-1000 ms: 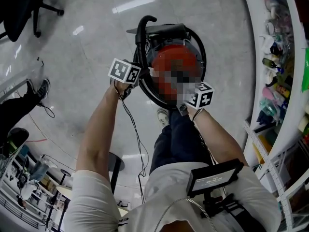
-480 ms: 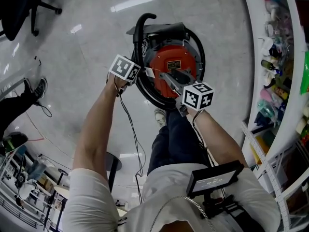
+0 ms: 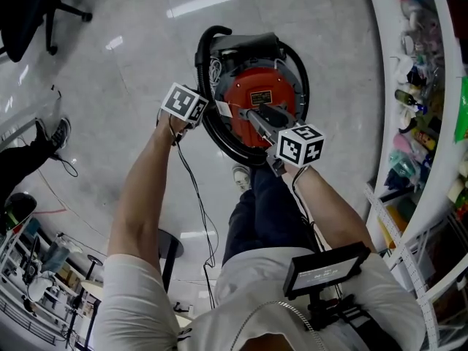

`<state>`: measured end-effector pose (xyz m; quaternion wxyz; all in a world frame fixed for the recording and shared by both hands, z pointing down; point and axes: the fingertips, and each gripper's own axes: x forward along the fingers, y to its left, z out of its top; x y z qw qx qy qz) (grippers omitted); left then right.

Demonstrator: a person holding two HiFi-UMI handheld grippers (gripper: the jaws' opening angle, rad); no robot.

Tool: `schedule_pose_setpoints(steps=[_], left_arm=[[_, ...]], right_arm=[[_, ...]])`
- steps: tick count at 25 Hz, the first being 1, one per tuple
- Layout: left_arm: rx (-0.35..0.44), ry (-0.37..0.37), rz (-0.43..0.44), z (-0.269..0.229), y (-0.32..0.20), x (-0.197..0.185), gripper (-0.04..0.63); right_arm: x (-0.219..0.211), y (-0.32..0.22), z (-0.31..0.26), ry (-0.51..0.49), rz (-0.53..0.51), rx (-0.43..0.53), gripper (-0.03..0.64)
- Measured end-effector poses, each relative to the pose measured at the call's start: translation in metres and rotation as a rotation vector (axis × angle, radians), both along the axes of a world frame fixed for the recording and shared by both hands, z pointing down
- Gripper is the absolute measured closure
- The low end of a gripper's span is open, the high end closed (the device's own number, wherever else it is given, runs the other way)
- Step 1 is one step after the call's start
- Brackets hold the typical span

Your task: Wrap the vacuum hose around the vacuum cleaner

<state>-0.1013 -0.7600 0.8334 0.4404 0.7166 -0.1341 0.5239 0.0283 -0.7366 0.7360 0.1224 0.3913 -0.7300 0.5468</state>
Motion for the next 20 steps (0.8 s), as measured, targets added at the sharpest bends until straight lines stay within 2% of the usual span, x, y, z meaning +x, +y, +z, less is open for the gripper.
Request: schedule_pose_setpoints(steps=[7, 11, 17, 20], left_arm=[[0.025, -0.015, 0.008, 0.010, 0.000, 0.003, 0.364], [0.058, -0.013, 0.017, 0.008, 0.001, 0.005, 0.364], [0.098, -0.007, -0.005, 0.009, -0.001, 0.002, 0.364], [0.105, 0.001, -0.012, 0.008, 0.000, 0.002, 0.364]], right_arm=[[0.002, 0.002, 0.004, -0.002, -0.023, -0.001, 0.456], [-0.003, -0.011, 0.001, 0.015, -0.111, 0.037, 0.456], [-0.013, -0.055, -0.008, 0.143, -0.366, 0.190, 0.456], [-0.026, -0.066, -0.003, 0.295, -0.648, 0.324, 0.456]])
